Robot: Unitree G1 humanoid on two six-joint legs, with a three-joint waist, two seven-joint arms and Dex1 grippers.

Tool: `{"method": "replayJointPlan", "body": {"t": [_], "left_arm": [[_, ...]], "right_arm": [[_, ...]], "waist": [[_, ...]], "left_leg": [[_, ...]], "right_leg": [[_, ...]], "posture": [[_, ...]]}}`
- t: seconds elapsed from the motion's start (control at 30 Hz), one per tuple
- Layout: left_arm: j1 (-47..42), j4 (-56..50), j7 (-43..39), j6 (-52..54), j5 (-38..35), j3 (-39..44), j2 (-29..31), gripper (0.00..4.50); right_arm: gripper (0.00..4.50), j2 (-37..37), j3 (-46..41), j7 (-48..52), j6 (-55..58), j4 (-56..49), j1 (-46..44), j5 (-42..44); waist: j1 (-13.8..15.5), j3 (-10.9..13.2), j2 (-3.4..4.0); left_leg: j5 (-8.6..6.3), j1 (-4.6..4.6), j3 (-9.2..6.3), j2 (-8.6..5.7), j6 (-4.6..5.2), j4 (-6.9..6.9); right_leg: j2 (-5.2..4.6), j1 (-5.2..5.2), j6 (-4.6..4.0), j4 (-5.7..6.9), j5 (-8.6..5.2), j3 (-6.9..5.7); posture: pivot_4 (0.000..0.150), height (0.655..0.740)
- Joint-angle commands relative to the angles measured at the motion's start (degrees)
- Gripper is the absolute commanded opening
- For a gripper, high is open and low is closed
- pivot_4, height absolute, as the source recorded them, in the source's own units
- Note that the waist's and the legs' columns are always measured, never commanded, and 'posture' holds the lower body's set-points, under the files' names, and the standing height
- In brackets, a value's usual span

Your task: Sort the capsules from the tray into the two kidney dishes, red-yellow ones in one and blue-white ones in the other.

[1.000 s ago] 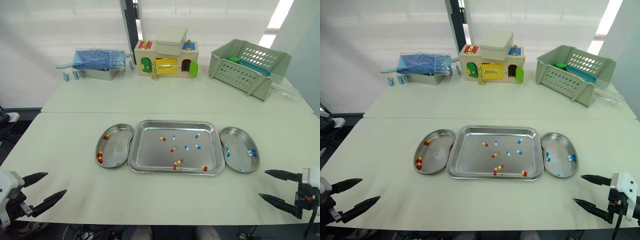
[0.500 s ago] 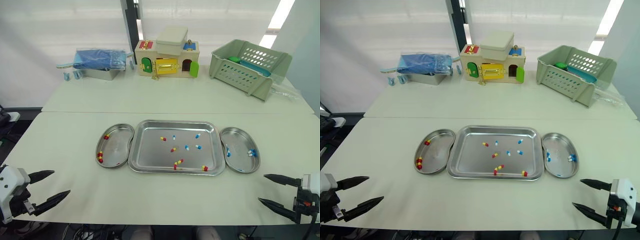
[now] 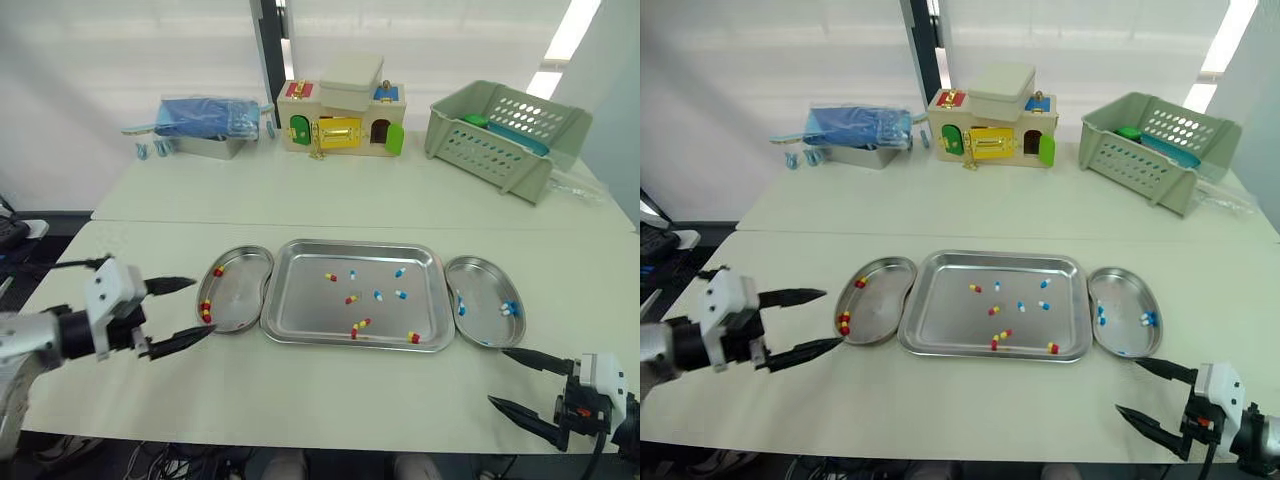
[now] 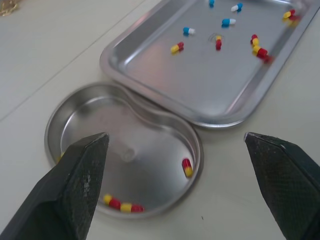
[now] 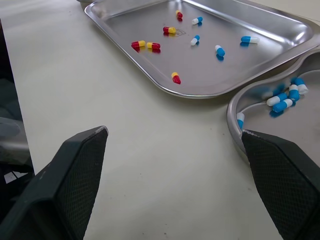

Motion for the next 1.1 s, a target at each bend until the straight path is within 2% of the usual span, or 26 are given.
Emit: {"method": "replayJointPlan", "body": {"t": [0.03,0.23,0.4,0.83,1.1], "left_arm": [[-8.18,2.94,-1.10,-0.51,2.52,-7.75,-1.60,4.50],[-20.04,9.60,-4.67,-3.77,7.66,-19.38,-6.81,4.50],[-28.67,20.40,-7.18,-11.39,13.58,-26.62,-13.43,4.50],[-47.99,57.80,-9.94,-30.25,24.44,-32.49,-26.69,4.50],[-53.46,68.98,-8.82,-31.85,29.17,-32.70,-30.55,4.50]], "right_arm": [[4.48,1.98,1.67,-2.63,-0.96,-2.76,1.32,-0.29],[4.48,5.18,3.14,-6.82,-2.68,-4.95,4.32,-1.54],[4.48,6.82,4.41,-8.94,-4.02,-4.94,6.44,-2.68],[4.48,5.36,6.44,-13.30,0.13,-11.41,6.84,-1.37],[4.48,4.86,7.80,-17.09,4.71,-16.18,5.60,-1.11]], "waist": [[-0.11,-0.01,0.01],[-0.93,0.00,0.03],[-0.88,-0.01,0.02],[-1.28,0.01,-0.01],[-1.38,0.02,-0.03]], "left_leg": [[0.00,0.00,0.01,0.00,0.00,-0.01],[0.01,0.01,0.01,0.01,0.00,0.03],[0.01,0.00,0.00,-0.02,-0.01,0.08],[0.01,-0.10,-0.07,-0.05,-0.01,0.26],[0.01,-0.14,-0.11,-0.07,-0.01,0.33]], "right_leg": [[0.00,0.00,0.00,-0.01,0.00,0.00],[0.04,-0.03,0.00,0.07,0.00,0.01],[0.04,-0.01,0.00,0.07,0.00,0.01],[0.04,-0.03,0.01,0.10,0.00,-0.06],[0.04,-0.04,0.01,0.12,0.00,-0.09]], "posture": [[0.150,0.7400],[0.150,0.7400],[0.150,0.7400],[0.150,0.7400],[0.150,0.7400]]}}
